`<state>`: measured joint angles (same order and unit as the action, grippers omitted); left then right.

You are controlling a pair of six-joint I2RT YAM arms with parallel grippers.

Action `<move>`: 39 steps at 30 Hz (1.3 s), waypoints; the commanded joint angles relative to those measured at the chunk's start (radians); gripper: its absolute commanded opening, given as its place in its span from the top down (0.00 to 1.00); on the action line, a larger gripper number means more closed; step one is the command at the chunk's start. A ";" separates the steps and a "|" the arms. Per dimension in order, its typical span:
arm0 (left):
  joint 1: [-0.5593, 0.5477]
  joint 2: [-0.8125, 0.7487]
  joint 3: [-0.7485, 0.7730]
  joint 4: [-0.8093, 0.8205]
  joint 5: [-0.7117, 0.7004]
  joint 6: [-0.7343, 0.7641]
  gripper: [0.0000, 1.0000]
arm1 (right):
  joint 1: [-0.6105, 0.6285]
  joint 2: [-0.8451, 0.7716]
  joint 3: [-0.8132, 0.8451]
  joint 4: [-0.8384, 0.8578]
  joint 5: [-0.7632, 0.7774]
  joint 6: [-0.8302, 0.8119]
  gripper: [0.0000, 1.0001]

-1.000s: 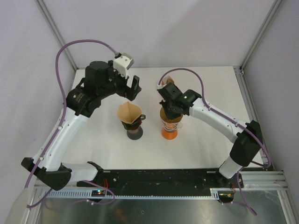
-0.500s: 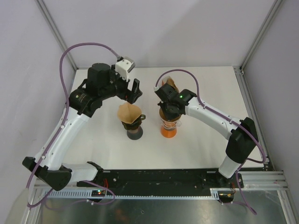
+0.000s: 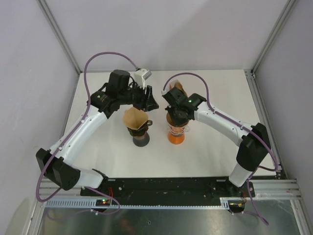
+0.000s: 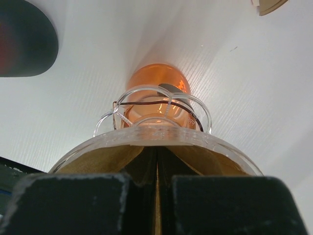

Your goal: Place the coffee filter in the dripper

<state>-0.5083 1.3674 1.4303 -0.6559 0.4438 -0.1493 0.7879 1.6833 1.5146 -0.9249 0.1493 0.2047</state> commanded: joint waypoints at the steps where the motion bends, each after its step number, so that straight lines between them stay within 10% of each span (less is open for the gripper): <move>1: -0.011 0.003 -0.032 0.076 0.062 -0.095 0.49 | -0.010 0.015 -0.013 0.032 -0.008 -0.005 1.00; 39: -0.101 0.127 -0.113 0.182 0.036 -0.247 0.58 | -0.032 -0.024 -0.058 0.067 -0.021 0.007 1.00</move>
<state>-0.6018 1.4628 1.3079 -0.4980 0.4744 -0.3698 0.7635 1.6714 1.4834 -0.8654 0.1215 0.2127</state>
